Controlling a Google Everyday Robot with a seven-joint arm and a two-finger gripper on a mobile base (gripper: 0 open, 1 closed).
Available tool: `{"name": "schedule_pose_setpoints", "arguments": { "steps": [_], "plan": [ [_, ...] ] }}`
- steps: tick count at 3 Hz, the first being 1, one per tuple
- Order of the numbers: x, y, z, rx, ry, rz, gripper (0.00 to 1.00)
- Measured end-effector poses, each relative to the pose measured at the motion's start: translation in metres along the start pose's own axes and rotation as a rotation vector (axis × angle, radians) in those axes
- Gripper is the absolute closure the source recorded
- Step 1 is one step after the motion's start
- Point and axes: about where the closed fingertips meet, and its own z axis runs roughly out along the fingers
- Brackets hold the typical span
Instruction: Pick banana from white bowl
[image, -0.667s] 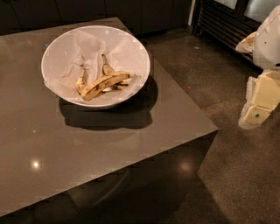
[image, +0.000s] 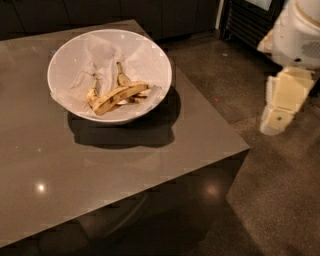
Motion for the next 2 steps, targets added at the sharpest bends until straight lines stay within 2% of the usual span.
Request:
{"name": "schedule_pose_setpoints", "arguments": {
  "steps": [1,2],
  "plan": [
    [-0.026,-0.017,0.003,-0.013,0.067,-0.055,0.00],
    [-0.060,-0.036,0.019,-0.013,0.106,-0.126,0.00]
  ]
}}
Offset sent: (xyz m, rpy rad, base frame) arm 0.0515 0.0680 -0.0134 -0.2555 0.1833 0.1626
